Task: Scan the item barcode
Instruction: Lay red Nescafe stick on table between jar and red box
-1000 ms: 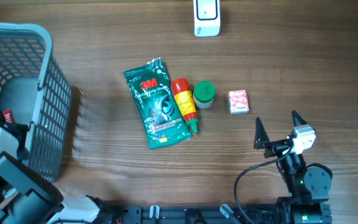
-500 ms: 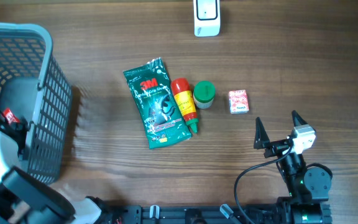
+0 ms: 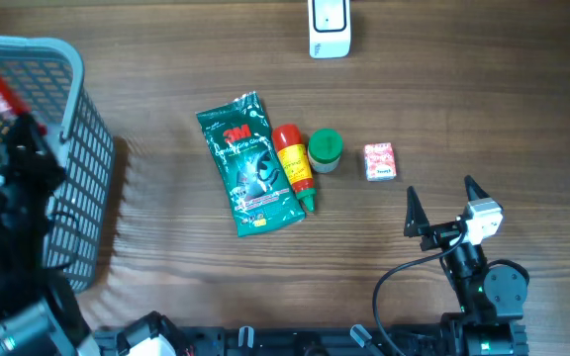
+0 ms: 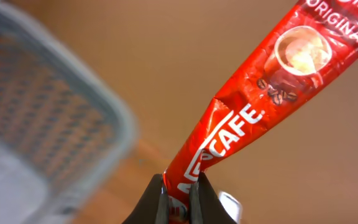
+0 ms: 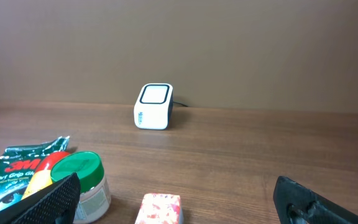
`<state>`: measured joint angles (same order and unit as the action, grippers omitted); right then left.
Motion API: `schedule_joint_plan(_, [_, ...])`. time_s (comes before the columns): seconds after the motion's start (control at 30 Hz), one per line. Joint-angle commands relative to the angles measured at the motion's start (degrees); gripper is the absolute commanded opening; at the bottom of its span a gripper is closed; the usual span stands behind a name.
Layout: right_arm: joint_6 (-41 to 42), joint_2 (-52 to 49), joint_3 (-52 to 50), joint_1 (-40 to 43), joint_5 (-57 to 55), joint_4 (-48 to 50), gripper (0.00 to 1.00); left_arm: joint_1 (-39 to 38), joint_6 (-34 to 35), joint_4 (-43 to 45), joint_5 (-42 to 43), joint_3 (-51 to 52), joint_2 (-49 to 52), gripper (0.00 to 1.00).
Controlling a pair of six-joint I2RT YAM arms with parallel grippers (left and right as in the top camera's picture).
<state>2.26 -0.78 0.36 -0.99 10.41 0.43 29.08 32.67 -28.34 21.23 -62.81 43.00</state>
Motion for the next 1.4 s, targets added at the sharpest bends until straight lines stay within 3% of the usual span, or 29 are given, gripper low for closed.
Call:
schedule_joint_plan(0.0, [-0.7, 0.5, -0.1, -0.3, -0.5, 0.3, 1.0, -13.8, 0.4, -0.4, 1.9, -0.2, 0.9, 0.04])
schedule_joint_plan(0.17, [-0.7, 0.5, -0.1, -0.3, -0.5, 0.3, 1.0, -36.8, -6.9, -0.9, -0.2, -0.2, 8.6, 0.04])
schedule_joint_plan(0.3, [-0.7, 0.5, -0.1, -0.3, -0.5, 0.3, 1.0, -54.6, -10.0, -2.6, -11.3, -0.2, 21.7, 0.04])
schedule_joint_plan(0.47, [-0.7, 0.5, -0.1, -0.3, -0.5, 0.3, 1.0, -67.8, -10.0, -2.8, -18.8, -0.2, 38.6, 0.04])
schedule_joint_plan(0.77, [-0.7, 0.5, -0.1, -0.3, -0.5, 0.3, 1.0, -75.3, -9.3, 0.7, -18.7, -0.2, 55.6, 0.04])
schedule_joint_plan(0.93, [-0.7, 0.5, -0.1, -0.3, -0.5, 0.3, 1.0, -76.8, -6.7, 4.4, -18.8, -0.2, 59.2, 0.05])
schedule_joint_plan(1.03, [-0.7, 0.5, -0.1, -0.3, -0.5, 0.3, 1.0, -76.9, -6.6, 4.2, -18.7, -0.2, 59.2, 0.28])
schedule_joint_plan(1.1, [-0.7, 0.5, -0.1, -0.3, -0.5, 0.3, 1.0, -76.9, -6.5, 3.9, -18.7, -0.2, 59.2, 0.49])
schedule_joint_plan(1.23, [-0.7, 0.5, -0.1, -0.3, -0.5, 0.3, 1.0, -76.9, -6.5, 3.3, -18.7, -0.2, 57.6, 0.76])
schedule_joint_plan(1.27, [-0.7, 0.5, -0.1, -0.3, -0.5, 0.3, 1.0, -76.9, -6.5, 3.0, -18.7, -0.2, 55.6, 0.88])
schedule_joint_plan(1.33, [-0.7, 0.5, -0.1, -0.3, -0.5, 0.3, 1.0, -76.8, -6.6, 2.2, -18.8, -0.2, 52.0, 1.0])
schedule_joint_plan(1.37, [-0.7, 0.5, -0.1, -0.3, -0.5, 0.3, 1.0, -76.7, -7.0, 1.8, -18.9, -0.2, 50.3, 1.0])
